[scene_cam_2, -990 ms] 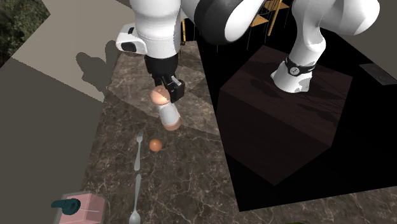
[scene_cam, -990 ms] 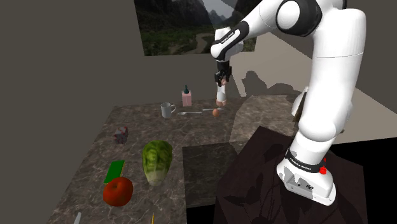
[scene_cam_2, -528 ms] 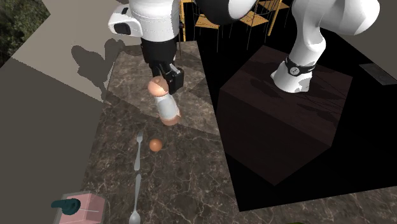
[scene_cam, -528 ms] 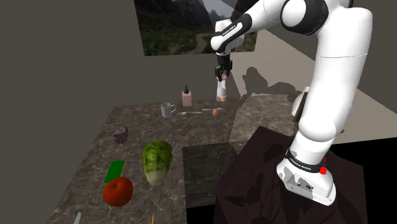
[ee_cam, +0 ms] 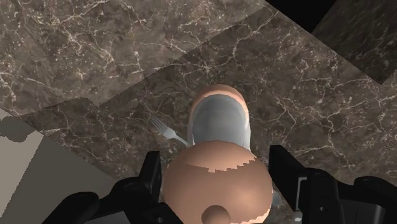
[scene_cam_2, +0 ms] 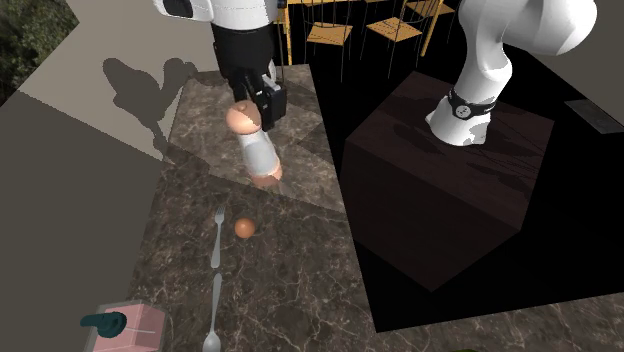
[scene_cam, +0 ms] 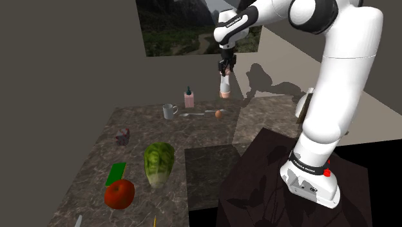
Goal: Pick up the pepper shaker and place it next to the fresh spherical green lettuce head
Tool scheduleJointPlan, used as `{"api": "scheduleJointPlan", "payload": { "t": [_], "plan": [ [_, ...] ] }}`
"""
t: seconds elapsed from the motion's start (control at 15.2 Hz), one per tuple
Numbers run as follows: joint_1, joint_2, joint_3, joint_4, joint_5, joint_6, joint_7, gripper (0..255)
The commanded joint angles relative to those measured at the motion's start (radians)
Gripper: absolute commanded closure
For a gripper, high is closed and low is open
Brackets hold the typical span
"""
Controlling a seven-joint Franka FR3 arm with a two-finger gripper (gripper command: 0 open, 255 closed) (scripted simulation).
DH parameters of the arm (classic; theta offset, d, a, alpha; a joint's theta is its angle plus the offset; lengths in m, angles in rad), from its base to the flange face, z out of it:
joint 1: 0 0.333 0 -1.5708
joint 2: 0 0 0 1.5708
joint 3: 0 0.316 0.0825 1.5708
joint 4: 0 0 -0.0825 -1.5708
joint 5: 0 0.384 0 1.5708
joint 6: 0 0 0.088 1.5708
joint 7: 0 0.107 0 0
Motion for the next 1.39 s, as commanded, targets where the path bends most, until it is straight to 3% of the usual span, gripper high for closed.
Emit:
{"api": "scheduleJointPlan", "payload": {
  "t": [0.0, 0.66, 1.32],
  "plan": [
    [0.014, -0.027, 0.007, -0.022, -0.009, -0.007, 0.024, 255],
    [0.134, -0.225, 0.107, -0.255, -0.064, -0.002, 0.267, 255],
    [0.244, -0.336, 0.242, -0.372, -0.05, -0.032, 0.505, 255]
  ]
}}
